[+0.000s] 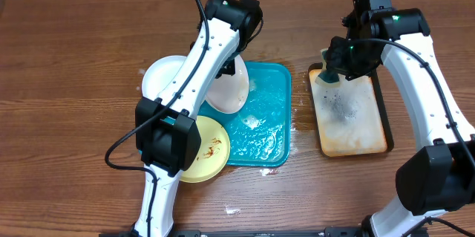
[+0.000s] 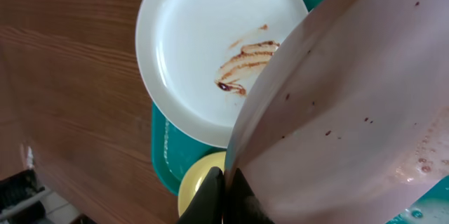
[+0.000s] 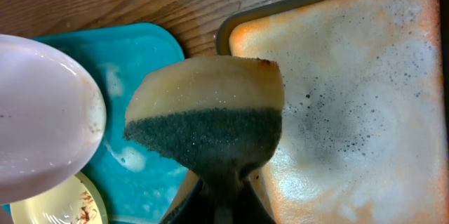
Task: Clean dirty plates on tray and stack at the side
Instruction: 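Lift the pink plate upright with the left gripper above the tray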
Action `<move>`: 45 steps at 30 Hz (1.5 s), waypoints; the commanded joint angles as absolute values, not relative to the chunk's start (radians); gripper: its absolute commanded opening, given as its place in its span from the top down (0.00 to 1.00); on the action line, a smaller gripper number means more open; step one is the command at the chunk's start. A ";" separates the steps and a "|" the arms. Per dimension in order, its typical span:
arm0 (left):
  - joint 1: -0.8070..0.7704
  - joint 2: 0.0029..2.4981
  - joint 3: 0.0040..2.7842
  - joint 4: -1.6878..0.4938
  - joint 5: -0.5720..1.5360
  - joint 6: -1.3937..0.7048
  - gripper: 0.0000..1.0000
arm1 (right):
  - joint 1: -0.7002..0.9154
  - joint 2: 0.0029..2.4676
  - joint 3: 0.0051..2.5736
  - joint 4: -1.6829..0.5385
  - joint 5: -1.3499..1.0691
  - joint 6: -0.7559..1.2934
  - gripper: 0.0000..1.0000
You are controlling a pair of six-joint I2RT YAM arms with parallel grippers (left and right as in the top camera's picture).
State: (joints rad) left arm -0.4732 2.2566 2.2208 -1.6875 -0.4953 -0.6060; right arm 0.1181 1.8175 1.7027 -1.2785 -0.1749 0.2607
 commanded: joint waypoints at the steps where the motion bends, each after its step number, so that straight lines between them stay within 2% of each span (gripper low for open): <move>1: -0.494 2.194 2.253 -1.690 -0.617 -0.647 0.96 | 0.117 1.812 1.721 -1.286 -0.147 0.258 0.96; 19: -0.506 1.952 2.261 -1.690 -0.846 -0.494 0.96 | 0.117 1.812 1.721 -1.316 -0.145 0.258 0.96; 31: -0.583 1.977 2.260 -1.690 -0.886 -0.479 0.96 | 0.117 1.812 1.721 -1.329 -0.115 0.258 0.96; 45: -0.681 2.141 2.260 -1.690 -0.991 -0.499 0.96 | 0.109 1.812 1.721 -1.387 -0.020 0.270 0.96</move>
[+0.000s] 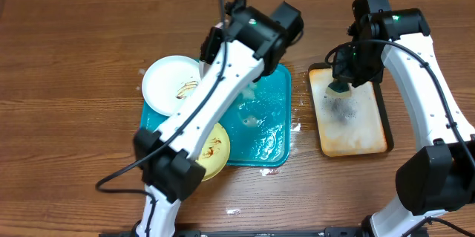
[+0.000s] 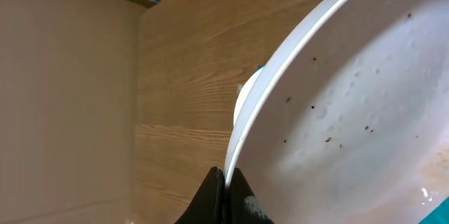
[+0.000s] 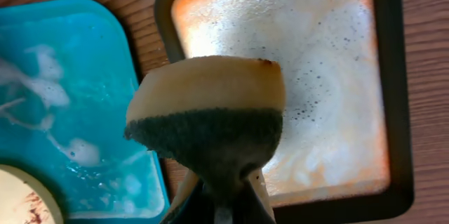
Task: Clean dirty plates on tray and stack at the side
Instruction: 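Lift the pink plate upright with the left gripper above the tray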
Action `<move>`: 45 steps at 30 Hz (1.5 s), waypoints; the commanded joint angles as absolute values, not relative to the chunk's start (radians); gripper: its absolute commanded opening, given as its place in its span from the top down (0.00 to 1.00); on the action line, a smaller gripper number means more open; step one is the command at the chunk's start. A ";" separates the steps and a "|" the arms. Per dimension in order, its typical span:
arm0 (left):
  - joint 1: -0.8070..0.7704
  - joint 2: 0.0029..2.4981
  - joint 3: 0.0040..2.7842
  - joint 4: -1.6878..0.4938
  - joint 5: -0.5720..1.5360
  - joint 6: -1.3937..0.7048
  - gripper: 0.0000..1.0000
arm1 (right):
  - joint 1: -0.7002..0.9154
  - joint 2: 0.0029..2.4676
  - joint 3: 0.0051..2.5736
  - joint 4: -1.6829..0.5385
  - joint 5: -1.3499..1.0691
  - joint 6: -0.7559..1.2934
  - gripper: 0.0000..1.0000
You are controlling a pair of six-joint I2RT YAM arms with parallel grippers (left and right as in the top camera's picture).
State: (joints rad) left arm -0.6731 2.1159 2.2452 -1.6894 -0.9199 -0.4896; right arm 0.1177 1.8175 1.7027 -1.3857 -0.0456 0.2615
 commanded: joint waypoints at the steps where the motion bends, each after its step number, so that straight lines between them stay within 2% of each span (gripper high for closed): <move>1: -0.682 2.151 2.260 -1.690 -1.005 -0.508 0.96 | 0.106 1.812 1.721 -1.389 -0.020 0.271 0.96; 19: -0.682 2.182 2.260 -1.690 -1.151 -0.635 0.96 | -0.031 1.812 1.721 -1.465 -0.022 0.321 0.96; 45: -0.764 2.188 2.114 -1.690 -1.198 -0.704 0.96 | -0.034 1.812 1.721 -1.479 -0.023 0.338 0.96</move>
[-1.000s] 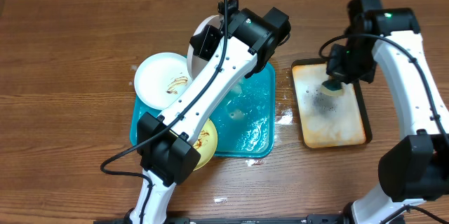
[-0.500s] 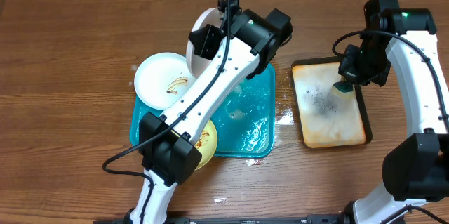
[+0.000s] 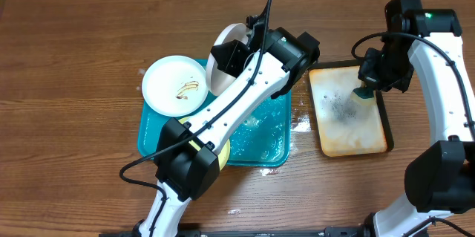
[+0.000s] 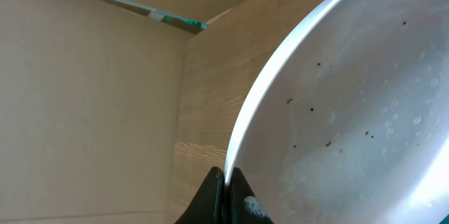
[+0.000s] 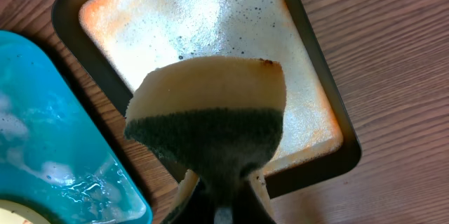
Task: Clean dirty plates on tray and stack at the side
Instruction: 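Lift the pink plate upright with the left gripper above the tray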
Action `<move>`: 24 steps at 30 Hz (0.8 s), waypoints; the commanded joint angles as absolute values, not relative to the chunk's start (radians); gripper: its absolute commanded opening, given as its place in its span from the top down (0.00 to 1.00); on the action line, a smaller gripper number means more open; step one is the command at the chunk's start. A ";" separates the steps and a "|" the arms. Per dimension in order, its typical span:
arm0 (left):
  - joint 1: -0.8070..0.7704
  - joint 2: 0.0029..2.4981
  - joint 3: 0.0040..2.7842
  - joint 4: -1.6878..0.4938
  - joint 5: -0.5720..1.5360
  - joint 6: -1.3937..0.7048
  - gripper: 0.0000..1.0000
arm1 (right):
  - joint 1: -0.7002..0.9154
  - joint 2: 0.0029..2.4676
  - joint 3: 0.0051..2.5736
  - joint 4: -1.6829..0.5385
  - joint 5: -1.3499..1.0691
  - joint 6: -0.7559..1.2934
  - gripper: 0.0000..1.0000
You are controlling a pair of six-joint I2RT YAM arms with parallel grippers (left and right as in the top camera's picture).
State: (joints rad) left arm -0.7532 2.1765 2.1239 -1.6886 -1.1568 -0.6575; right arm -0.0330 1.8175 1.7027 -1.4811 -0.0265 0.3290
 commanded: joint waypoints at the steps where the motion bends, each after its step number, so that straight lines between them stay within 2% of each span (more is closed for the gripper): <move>1: -0.767 2.188 2.114 -1.690 -1.204 -0.712 0.96 | -0.034 1.812 1.721 -1.478 -0.024 0.339 0.96; 19: -0.786 2.181 2.114 -1.690 -1.189 -0.733 0.96 | -0.034 1.812 1.722 -1.474 -0.045 0.342 0.96; 24: -0.773 2.178 2.116 -1.690 -0.867 -0.768 0.96 | -0.034 1.812 1.721 -1.471 -0.073 0.342 0.96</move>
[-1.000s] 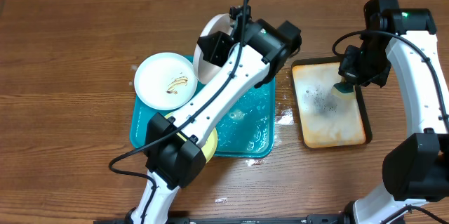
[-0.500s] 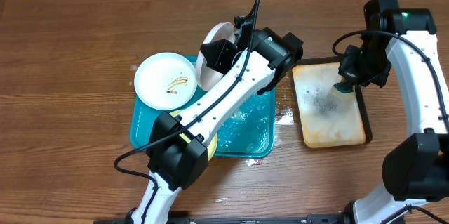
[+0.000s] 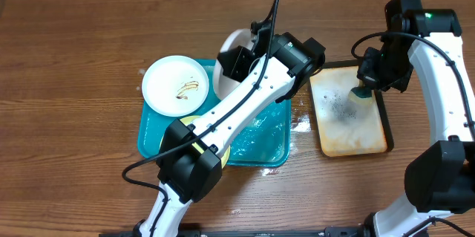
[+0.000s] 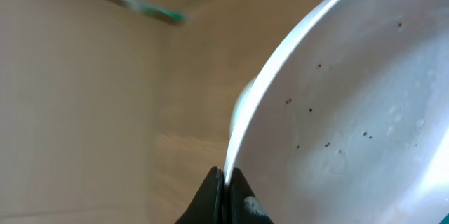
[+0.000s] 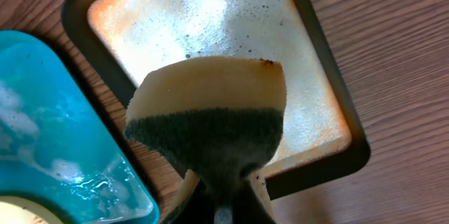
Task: Clean dirty plates on tray and stack at the side
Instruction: 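Lift the pink plate upright with the left gripper above the tray, then carry the pink plate left and set it on the table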
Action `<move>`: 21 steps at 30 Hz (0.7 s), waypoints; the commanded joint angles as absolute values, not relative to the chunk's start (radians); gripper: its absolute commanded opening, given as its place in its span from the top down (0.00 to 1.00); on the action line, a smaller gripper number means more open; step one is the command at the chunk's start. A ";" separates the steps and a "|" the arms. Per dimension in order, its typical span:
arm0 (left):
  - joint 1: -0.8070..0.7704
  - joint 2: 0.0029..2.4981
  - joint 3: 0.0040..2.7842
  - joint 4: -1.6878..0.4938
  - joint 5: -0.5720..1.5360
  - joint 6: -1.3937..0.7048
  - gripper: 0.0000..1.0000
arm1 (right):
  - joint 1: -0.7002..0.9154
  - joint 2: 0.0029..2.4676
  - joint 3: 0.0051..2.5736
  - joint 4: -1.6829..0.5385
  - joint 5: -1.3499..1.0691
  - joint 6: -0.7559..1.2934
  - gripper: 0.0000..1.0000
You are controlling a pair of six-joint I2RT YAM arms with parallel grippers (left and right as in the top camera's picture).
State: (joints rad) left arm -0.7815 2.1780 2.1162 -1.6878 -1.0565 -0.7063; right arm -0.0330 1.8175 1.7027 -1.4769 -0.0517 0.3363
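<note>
My left gripper [image 4: 226, 182] is shut on the rim of a wet pinkish-white plate [image 4: 344, 104], held on edge above the teal tray's [image 3: 269, 142] far end; overhead the plate [image 3: 231, 55] shows behind the arm. A white plate with brown sauce streaks [image 3: 175, 85] lies on the tray's far left corner. A yellow dirty plate [image 3: 185, 121] peeks out under the left arm. My right gripper [image 5: 223, 197] is shut on a yellow and dark-green sponge [image 5: 209, 112] over the soapy pan [image 5: 210, 55].
The black-rimmed pan with orange-stained foam [image 3: 345, 114] sits right of the tray. Soapy water pools in the teal tray [image 5: 42, 154]. Drips mark the wooden table [image 3: 74, 51] between tray and pan. A cardboard wall [image 4: 63, 97] rises behind the table.
The left gripper with the held plate has shifted slightly right and nearer. The right gripper with the sponge has barely moved over the pan.
At first the left gripper held the pinkish plate tilted over the tray's left middle, hiding part of the white plate. Then it was further back and right, and the white plate lay uncovered. The right gripper kept the sponge, moving from the pan's left corner to its right side.
</note>
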 commanded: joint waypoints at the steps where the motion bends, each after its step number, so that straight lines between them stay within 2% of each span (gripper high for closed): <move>1: -0.767 2.178 2.116 -1.690 -0.816 -0.792 0.96 | -0.034 1.812 1.721 -1.470 -0.073 0.342 0.96; 4: -0.744 2.174 2.117 -1.665 -0.683 -0.842 0.96 | -0.034 1.812 1.722 -1.472 -0.073 0.342 0.96; 11: -0.609 2.083 2.117 -1.473 -0.292 -0.718 0.96 | -0.034 1.812 1.722 -1.484 -0.073 0.341 0.96; 16: -0.427 1.998 2.117 -1.417 -0.130 -0.692 0.96 | -0.034 1.812 1.721 -1.491 -0.073 0.341 0.96; 21: -0.206 1.976 2.117 -1.462 -0.062 -0.650 0.95 | -0.034 1.812 1.722 -1.505 -0.073 0.341 0.96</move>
